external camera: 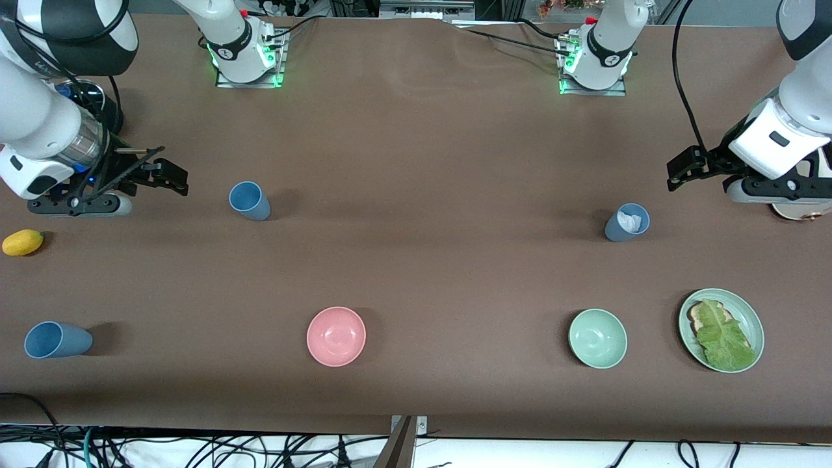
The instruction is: Stack blue cups with both arms
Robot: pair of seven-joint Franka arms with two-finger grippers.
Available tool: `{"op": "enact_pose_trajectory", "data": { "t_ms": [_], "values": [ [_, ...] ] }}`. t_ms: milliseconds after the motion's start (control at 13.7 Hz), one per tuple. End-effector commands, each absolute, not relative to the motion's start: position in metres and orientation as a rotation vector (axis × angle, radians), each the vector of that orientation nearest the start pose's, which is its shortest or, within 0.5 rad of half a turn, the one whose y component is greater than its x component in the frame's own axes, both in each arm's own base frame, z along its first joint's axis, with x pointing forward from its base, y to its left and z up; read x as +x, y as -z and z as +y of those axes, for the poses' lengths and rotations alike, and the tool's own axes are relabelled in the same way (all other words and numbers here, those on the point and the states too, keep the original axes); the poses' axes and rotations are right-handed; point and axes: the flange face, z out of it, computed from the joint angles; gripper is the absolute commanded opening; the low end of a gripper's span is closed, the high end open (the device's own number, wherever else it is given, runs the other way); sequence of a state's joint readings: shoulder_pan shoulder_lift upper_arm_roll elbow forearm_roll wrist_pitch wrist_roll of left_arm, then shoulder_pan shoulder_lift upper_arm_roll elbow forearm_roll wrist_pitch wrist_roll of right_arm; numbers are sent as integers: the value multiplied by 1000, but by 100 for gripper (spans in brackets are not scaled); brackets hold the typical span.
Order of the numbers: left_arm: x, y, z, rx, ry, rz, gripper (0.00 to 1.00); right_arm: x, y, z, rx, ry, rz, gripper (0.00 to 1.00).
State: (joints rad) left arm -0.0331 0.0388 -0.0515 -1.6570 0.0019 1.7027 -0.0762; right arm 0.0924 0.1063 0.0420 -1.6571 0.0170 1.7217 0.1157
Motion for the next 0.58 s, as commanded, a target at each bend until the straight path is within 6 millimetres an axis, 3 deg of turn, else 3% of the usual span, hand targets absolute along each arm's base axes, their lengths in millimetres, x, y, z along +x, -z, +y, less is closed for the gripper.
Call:
{"op": "enact_pose_trajectory", "data": {
  "t_ms": [0, 511],
  "values": [
    [575, -577, -46, -3158, 5, -3, 100, 584, -538, 81, -3125, -92, -10, 100],
    [575, -578, -47, -3158, 8, 2, 100, 584, -539, 81, -3121, -105, -17, 100]
  ]
}}
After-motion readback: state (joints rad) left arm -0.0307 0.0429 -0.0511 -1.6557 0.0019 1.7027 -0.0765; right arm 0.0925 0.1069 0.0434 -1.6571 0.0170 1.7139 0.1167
